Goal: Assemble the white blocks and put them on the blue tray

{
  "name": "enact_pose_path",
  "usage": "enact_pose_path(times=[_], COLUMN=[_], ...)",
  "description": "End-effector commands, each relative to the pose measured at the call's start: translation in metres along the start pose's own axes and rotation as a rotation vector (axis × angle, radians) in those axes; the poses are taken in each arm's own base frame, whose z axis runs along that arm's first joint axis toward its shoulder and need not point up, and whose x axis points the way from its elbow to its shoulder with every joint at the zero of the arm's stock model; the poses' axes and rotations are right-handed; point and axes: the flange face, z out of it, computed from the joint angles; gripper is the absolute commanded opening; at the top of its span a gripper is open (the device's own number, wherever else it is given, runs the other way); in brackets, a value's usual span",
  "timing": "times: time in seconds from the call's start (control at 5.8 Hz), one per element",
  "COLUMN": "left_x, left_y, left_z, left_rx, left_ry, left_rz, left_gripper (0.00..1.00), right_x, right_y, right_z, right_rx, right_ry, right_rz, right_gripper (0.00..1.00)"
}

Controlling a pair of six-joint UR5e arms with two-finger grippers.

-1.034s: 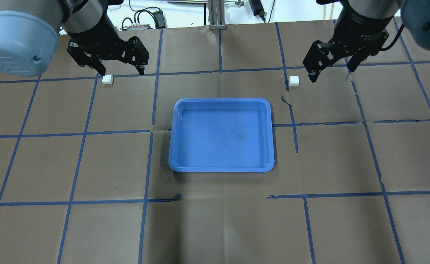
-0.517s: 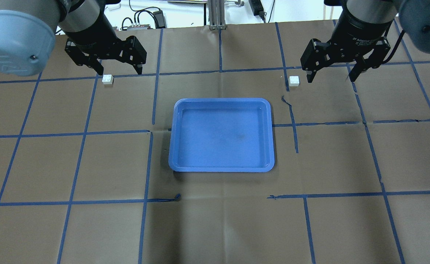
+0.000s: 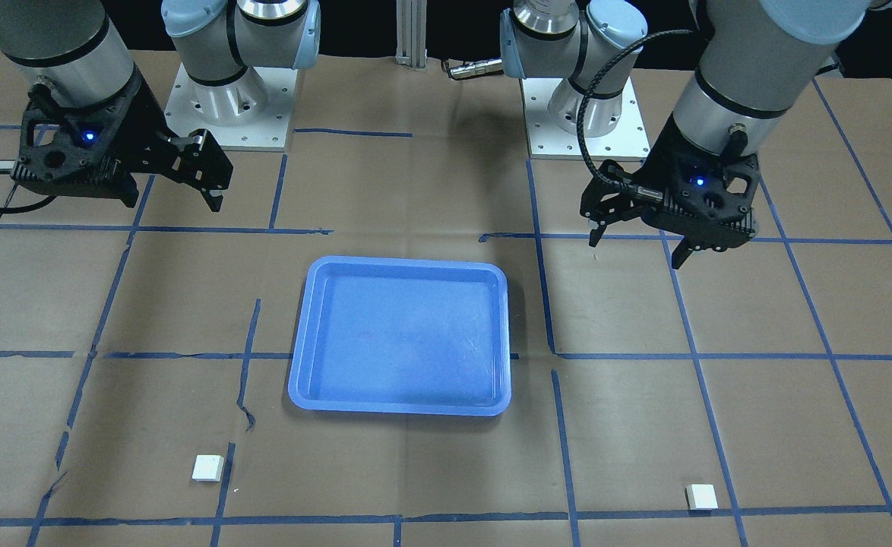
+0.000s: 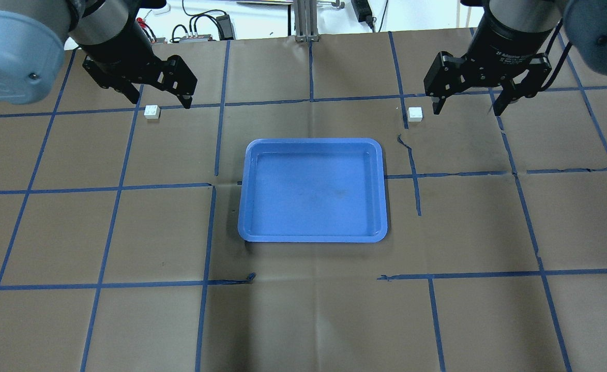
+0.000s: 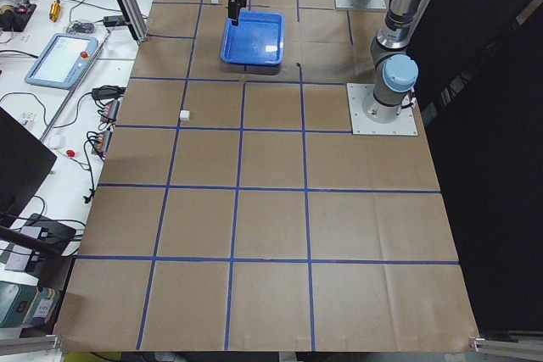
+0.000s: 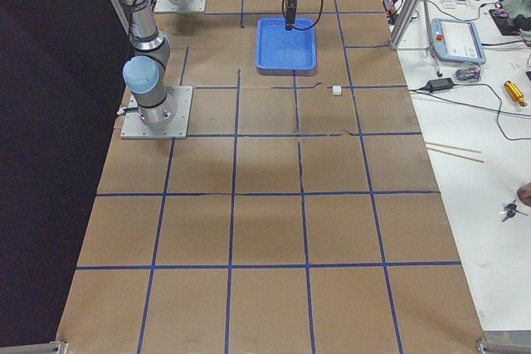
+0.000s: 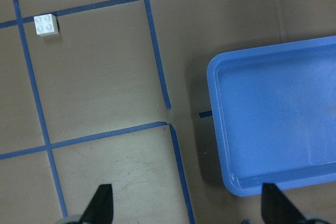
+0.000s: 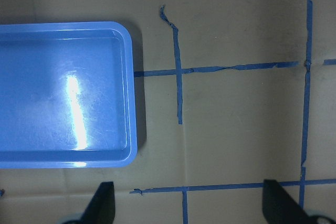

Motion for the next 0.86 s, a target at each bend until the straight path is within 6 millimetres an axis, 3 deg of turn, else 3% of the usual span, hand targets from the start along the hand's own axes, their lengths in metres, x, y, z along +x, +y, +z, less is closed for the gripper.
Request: enact_pose_path(times=[0.0,0.17,0.34,0.52,0.69], left_x=[-0.048,-0.068,-0.093,-0.122,-0.133], left_y=[0.004,-0.003,-0.023,-0.043,-0.061], left_z=[0.031,0.044,0.065,0.092,0.099], left_rx=[-0.040,-0.020,-0.017,-0.031,-0.024], left_ry=[0.021,-0.007,-0.053,-0.092,-0.109], left_rz=[0.245,0.439,0.610,0.648,0.783], left_gripper=[0.99,0.99,0.99,0.99,0.99], right_x=[0.002,0.003,0.006,0.008,0.026], right_y=[-0.013,-0.020,-0.025,-0.032,-0.037], right_z=[0.005,0.003,0.012,0.017,0.018], right_rx=[0.029,0.081,0.064,0.055,0.053], right_ry=[0.003,0.020,0.024,0.026,0.032], right_rz=[-0.262,-0.495,-0.696,-0.925,-1.154], right_gripper=[1.00,1.00,1.00,1.00,1.00])
